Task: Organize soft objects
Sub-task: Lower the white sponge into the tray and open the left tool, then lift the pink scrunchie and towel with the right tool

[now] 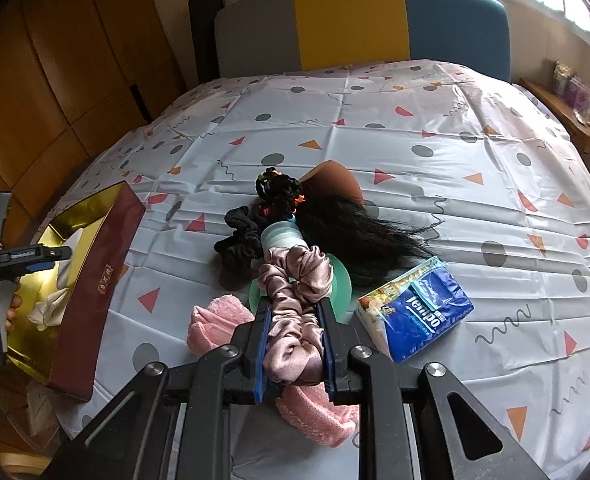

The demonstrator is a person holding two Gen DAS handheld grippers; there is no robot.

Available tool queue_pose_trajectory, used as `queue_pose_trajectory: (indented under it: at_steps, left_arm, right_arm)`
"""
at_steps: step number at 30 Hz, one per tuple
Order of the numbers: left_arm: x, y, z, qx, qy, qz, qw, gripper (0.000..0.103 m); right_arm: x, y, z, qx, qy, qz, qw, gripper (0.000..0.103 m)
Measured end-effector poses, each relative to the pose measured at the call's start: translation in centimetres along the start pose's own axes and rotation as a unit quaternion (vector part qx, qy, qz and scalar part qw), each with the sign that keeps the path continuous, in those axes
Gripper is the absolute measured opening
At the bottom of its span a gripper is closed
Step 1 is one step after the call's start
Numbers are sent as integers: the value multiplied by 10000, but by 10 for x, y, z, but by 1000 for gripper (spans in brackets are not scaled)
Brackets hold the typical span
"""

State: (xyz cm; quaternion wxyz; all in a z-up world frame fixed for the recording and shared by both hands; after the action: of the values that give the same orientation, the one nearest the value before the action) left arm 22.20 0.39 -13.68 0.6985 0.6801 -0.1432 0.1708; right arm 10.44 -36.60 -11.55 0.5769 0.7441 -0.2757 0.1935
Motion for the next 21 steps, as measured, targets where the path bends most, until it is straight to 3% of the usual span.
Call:
queue_pose_trajectory:
  at_steps: [6, 12, 21]
  left_arm:
    - [-15, 38, -14, 134, 227, 341, 9991, 84]
    - [-49, 81, -13, 366, -12, 819, 9960, 84]
    - [-82, 110, -5, 454, -196, 1108, 9926, 84]
  right_arm:
    - [1, 2, 2, -83, -9, 55, 9999, 21]
    - [2, 4, 1, -98, 17, 106, 9999, 21]
    - [-2, 1, -2, -139, 89, 8, 9999, 21]
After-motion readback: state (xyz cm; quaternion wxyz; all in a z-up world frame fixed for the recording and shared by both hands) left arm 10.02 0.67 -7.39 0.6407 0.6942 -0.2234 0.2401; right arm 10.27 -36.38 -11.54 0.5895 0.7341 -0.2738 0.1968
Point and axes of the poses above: each gripper's, at about its wrist camera, not at the fingertips, and y roughly against the way its jaws point, z to its right, x to its top, the point moved 7 cm from there along -y, roughly the way its jaws point, and after that the axes turned 8 degrees about x, right-handed, at the moved point
